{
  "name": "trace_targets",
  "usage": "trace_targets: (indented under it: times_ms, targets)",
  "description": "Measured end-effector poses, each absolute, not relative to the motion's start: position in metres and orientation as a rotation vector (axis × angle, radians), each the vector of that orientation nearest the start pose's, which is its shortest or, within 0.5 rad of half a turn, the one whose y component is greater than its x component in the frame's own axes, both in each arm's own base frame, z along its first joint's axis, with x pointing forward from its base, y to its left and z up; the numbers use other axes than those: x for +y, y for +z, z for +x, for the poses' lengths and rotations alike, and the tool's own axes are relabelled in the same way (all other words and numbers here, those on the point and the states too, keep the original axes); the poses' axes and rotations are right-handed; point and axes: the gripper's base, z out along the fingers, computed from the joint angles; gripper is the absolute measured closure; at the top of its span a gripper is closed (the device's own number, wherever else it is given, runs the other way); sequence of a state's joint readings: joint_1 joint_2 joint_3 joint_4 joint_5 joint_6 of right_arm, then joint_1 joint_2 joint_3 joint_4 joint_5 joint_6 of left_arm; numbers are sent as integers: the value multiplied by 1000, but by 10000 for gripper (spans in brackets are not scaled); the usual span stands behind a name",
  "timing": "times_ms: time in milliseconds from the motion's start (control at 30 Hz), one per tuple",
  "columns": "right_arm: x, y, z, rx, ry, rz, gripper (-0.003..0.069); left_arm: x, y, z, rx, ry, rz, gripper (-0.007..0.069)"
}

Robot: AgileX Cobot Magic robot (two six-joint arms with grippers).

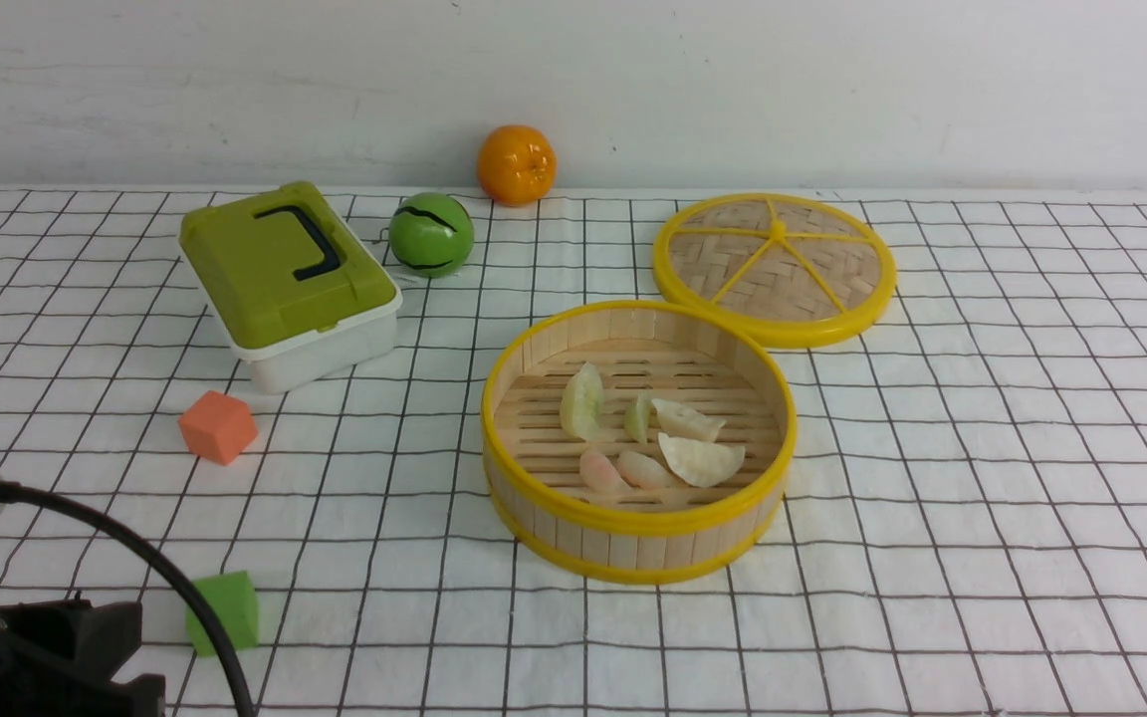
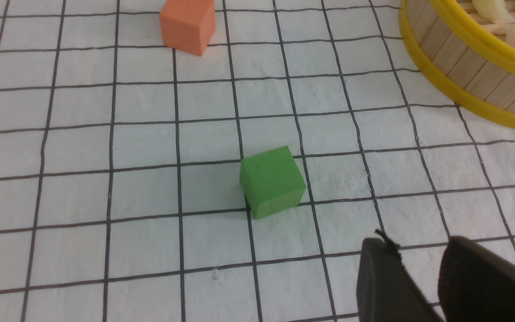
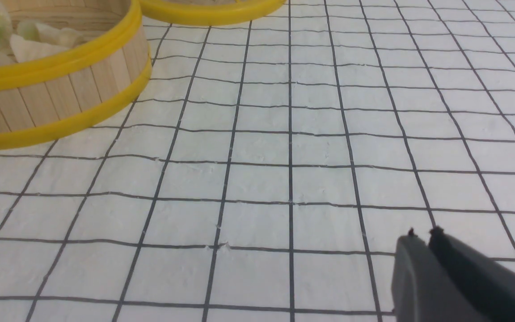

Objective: Put the dumplings into the steamer on the table with the white tablecloth.

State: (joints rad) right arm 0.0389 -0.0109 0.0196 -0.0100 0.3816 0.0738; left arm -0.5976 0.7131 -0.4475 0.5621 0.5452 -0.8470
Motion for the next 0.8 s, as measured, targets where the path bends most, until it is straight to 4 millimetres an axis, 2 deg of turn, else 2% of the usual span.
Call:
trace_targets:
  times_ms: [100,233,333,367,433,500,533,567,600,633,667,733,800]
  targets:
    - [2,173,52,1875,68,27,610,-52,259,121,2194,-226,122,433]
    - [2,173,52,1875,66,28,606,-45,247,109,2176,-241,123,431]
    - [1,173,52,1875,64,31,600,-29,242,89,2108,-262,82,431]
    - [1,173,52,1875,64,31,600,-29,242,89,2109,-263,81,431]
    - [1,173,52,1875,64,31,597,-17,248,73,1967,-337,20,431]
    - [1,173,52,1875,64,31,595,-13,251,66,1898,-364,-10,433]
    - [1,173,52,1875,64,31,592,-8,254,58,1805,-372,-28,454]
    - [1,173,52,1875,64,31,592,-7,254,57,1797,-360,-28,454]
    - [1,173,52,1875,64,31,589,-3,253,50,1723,-322,-49,501]
    - [1,173,52,1875,64,31,589,-3,254,49,1713,-324,-42,507]
    - [1,173,52,1875,64,31,587,-1,248,44,1660,-252,-46,566]
    - [1,173,52,1875,64,32,585,-1,239,45,1647,-204,-59,634]
    - [1,173,52,1875,64,32,582,-2,228,47,1662,-194,-87,637]
